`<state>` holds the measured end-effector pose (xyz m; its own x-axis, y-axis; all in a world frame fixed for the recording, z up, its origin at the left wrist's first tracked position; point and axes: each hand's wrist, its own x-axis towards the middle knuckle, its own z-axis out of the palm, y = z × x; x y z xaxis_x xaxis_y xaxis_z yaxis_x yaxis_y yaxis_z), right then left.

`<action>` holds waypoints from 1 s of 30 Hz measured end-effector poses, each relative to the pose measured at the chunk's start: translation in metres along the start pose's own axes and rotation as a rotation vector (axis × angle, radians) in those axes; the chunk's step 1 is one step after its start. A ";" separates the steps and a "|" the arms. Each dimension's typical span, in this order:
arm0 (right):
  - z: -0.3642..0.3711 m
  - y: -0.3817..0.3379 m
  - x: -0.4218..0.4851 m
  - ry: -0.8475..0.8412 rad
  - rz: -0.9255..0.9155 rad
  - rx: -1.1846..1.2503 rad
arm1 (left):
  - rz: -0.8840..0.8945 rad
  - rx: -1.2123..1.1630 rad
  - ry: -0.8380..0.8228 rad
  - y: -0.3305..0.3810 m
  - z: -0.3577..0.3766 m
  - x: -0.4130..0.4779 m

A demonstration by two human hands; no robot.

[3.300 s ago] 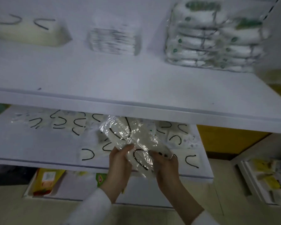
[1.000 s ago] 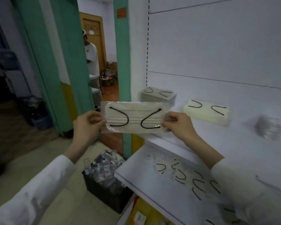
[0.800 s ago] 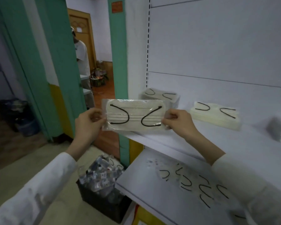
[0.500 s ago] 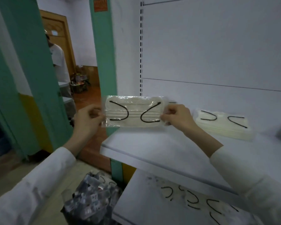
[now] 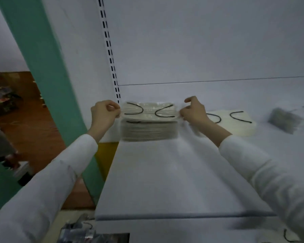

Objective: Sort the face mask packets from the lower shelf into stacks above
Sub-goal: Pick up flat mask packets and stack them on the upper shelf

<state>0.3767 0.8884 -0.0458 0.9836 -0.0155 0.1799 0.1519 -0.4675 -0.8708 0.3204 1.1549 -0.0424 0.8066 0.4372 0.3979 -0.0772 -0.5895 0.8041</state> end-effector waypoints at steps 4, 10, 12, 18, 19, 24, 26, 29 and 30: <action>0.013 0.002 0.010 0.050 -0.076 -0.139 | 0.048 0.094 -0.049 -0.010 0.015 0.012; 0.030 0.004 0.011 0.041 -0.138 -0.263 | 0.077 0.186 -0.046 -0.022 0.013 0.016; 0.033 0.005 0.011 0.055 -0.119 -0.289 | 0.075 0.205 -0.100 -0.024 0.013 0.018; 0.032 0.008 0.013 0.067 -0.188 -0.399 | 0.124 0.294 -0.145 -0.032 0.013 0.020; 0.032 0.006 0.012 0.079 -0.200 -0.408 | 0.136 0.302 -0.129 -0.032 0.011 0.019; 0.025 -0.004 0.003 0.118 -0.251 -0.551 | 0.284 0.341 -0.069 -0.018 -0.002 0.015; 0.020 -0.007 -0.006 0.133 -0.306 -0.592 | 0.338 0.341 -0.069 -0.009 -0.006 0.010; 0.010 -0.010 -0.024 0.108 -0.385 -0.631 | 0.377 0.316 -0.135 0.004 -0.007 -0.004; 0.006 -0.012 -0.031 0.090 -0.401 -0.638 | 0.374 0.304 -0.154 0.009 -0.008 -0.011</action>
<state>0.3454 0.8998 -0.0439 0.8488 0.2043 0.4876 0.3835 -0.8728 -0.3019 0.3059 1.1501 -0.0365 0.8352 0.0668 0.5459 -0.2214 -0.8678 0.4449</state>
